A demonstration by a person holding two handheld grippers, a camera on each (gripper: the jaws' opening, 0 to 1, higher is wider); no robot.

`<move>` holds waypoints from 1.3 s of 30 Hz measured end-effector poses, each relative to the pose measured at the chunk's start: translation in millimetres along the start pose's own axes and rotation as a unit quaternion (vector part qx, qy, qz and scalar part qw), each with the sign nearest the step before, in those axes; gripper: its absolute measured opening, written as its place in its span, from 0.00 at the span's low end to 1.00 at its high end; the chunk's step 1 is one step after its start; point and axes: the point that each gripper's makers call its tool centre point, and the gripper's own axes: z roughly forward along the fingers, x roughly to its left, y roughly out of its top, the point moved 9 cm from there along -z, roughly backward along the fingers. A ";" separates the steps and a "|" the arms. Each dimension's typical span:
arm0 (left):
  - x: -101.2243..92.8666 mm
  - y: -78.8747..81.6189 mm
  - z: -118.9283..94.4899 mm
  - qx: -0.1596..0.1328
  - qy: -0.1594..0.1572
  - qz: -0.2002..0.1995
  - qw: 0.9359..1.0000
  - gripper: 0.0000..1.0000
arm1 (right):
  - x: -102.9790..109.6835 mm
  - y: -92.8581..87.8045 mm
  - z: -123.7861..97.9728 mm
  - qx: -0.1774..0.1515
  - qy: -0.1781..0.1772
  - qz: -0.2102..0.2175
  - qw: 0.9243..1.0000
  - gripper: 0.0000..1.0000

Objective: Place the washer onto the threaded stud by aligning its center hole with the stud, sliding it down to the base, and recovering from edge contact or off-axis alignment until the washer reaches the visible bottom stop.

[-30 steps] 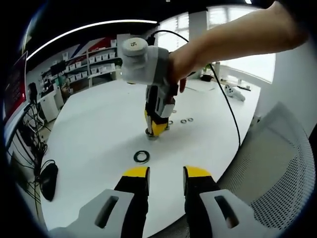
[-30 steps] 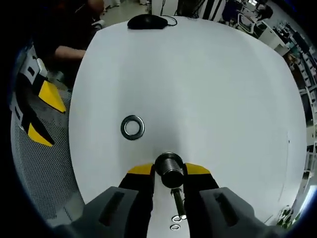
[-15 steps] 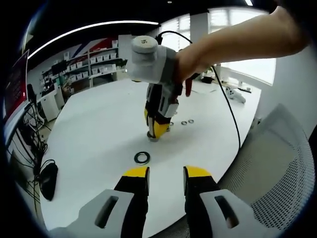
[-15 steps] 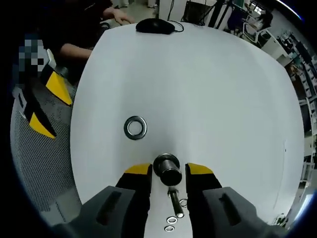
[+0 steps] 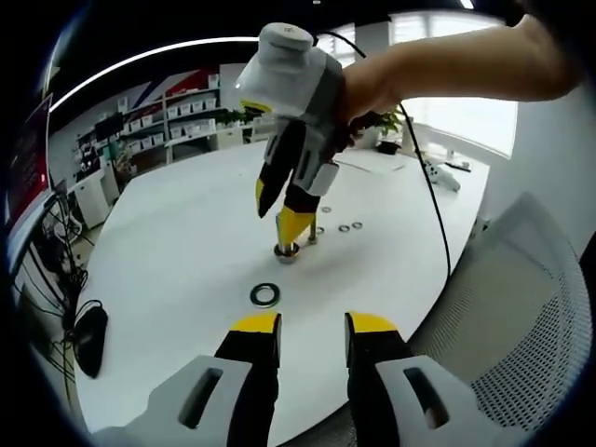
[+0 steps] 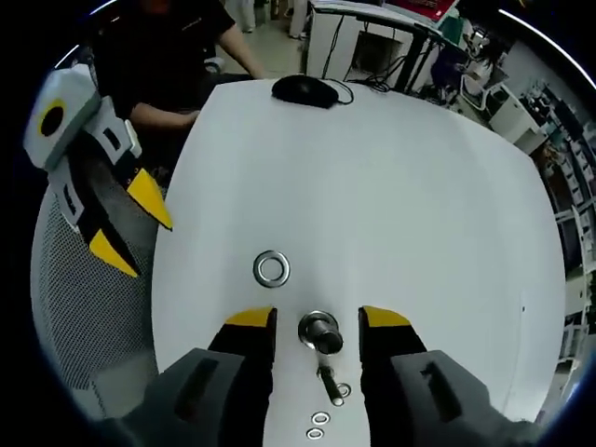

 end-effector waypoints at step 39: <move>2.9 -1.3 -0.8 0.000 0.008 0.000 1.000 0.24 | 32.7 22.0 65.2 0.084 0.063 -0.023 0.994 0.32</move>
